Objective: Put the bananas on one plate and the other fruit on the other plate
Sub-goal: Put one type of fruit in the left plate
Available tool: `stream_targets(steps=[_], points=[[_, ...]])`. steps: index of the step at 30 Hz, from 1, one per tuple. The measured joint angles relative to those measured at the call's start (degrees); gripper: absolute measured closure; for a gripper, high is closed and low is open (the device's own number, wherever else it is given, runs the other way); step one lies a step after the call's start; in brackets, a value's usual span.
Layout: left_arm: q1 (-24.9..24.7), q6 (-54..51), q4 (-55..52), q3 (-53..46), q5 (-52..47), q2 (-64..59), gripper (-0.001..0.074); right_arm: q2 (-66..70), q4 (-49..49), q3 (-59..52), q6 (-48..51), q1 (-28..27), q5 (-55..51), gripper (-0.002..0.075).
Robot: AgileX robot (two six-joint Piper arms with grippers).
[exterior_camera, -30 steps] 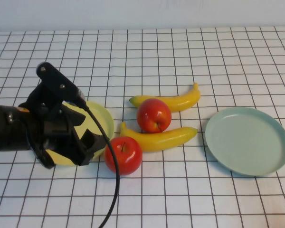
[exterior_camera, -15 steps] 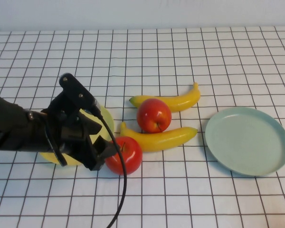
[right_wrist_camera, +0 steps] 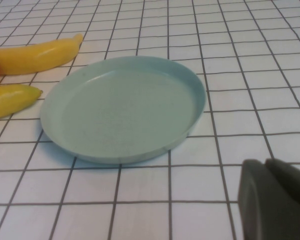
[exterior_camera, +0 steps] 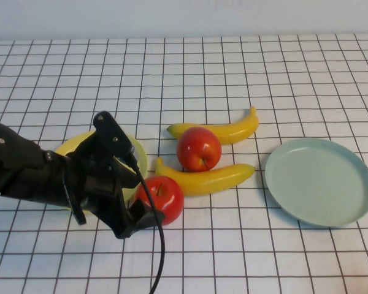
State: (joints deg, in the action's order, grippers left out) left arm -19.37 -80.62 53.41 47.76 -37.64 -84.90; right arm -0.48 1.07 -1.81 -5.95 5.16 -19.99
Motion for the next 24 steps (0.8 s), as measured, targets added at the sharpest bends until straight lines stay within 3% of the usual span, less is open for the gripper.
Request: stream_targets(steps=[12, 24], points=[[0.0, -0.2, -6.7, 0.0, 8.3, 0.0, 0.0068, 0.0, 0.0, 0.0, 0.0, 0.0, 0.0, 0.0743], [0.0, -1.4, -2.2, 0.0, 8.1, 0.0, 0.0067, 0.0, 0.0, 0.0, 0.0, 0.0, 0.0, 0.0743]])
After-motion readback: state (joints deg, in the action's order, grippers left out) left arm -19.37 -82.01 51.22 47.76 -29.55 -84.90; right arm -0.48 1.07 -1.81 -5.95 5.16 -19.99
